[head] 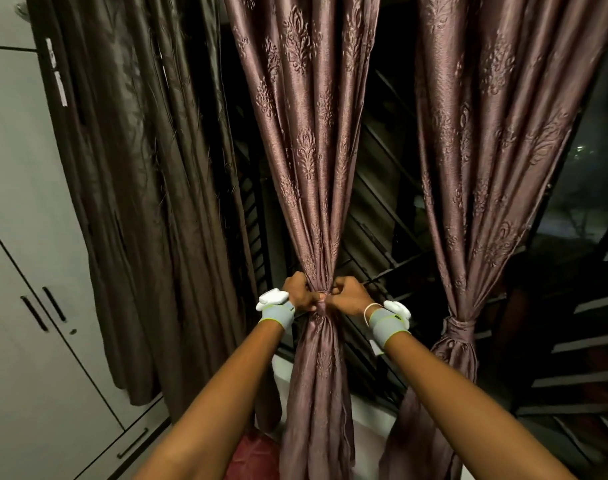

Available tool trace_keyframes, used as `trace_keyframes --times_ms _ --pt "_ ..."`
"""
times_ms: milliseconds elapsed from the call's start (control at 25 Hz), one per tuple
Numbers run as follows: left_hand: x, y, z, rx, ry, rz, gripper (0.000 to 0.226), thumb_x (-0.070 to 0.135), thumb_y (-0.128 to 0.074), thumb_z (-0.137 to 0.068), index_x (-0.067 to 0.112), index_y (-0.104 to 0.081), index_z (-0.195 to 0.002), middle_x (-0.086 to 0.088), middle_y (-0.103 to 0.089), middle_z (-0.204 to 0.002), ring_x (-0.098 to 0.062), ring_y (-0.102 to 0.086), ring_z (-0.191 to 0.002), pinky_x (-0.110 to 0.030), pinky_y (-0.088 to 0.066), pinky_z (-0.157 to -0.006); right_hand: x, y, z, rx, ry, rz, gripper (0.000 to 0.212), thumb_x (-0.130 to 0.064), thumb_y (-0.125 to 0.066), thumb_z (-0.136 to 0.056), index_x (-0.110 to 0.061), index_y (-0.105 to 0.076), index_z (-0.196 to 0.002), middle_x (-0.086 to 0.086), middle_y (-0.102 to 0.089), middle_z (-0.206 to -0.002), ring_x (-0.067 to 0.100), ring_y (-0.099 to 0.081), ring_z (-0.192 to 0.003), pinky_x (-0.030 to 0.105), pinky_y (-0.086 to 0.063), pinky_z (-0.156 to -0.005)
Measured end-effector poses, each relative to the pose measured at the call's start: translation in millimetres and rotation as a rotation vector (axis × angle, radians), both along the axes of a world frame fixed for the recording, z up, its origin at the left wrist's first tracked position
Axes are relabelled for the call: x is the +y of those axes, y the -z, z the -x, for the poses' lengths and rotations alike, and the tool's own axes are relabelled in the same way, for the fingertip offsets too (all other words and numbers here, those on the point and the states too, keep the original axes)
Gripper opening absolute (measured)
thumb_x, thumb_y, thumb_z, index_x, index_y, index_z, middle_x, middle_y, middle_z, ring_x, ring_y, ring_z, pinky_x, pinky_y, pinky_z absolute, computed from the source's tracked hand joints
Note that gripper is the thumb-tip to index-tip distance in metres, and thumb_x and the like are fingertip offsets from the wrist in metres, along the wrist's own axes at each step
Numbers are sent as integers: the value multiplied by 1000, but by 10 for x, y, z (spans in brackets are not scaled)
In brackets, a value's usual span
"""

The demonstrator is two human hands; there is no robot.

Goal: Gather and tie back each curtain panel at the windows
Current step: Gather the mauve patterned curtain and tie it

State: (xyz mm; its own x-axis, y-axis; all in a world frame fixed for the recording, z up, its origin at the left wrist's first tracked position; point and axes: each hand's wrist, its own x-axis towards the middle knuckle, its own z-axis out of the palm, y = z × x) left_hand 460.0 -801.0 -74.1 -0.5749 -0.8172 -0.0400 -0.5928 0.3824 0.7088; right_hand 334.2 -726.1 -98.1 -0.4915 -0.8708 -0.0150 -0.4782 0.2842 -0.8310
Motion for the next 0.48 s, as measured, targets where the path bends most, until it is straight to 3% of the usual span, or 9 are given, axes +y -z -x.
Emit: trace_keyframes --times_ms 80,160,240,360,480 --pt "2 14 6 6 2 -15 43 20 -77 -78 -4 -58 -108 -15 -67 -102 -26 -70 -78 -21 -54 -51 -56 75 33 -66 -63 17 42 -15 -81 -61 -8 -68 -100 7 -74 -93 16 -67 -84 45 -56 -88" --pt "4 14 18 -15 21 -20 42 21 -77 -79 -2 -54 -106 -16 -66 -104 -25 -68 -69 -23 -55 -48 -67 124 66 -9 -60 14 57 -21 -83 -53 -10 -66 -106 7 -74 -98 20 -70 -91 45 -56 -89" --pt "-9 -8 19 -52 32 0 44 27 -77 -78 3 -50 -103 -14 -64 -105 -29 -68 -72 -35 -59 -61 -60 125 68 33 -45 -3 58 -17 -85 -57 -9 -64 -111 8 -73 -101 22 -70 -92 43 -55 -91" --pt "-38 -23 26 -192 56 136 60 44 -76 -76 3 -50 -112 -20 -58 -119 -39 -60 -104 -42 -51 -85 -33 76 35 102 -17 -46 54 -15 -84 -65 -6 -63 -115 10 -71 -105 19 -66 -90 38 -54 -91" --pt "-43 -7 42 -242 40 194 68 56 -73 -73 5 -51 -113 -19 -57 -120 -40 -59 -107 -43 -50 -85 -20 58 14 182 21 -60 54 -25 -83 -66 -8 -62 -113 14 -68 -112 30 -65 -103 40 -53 -90"
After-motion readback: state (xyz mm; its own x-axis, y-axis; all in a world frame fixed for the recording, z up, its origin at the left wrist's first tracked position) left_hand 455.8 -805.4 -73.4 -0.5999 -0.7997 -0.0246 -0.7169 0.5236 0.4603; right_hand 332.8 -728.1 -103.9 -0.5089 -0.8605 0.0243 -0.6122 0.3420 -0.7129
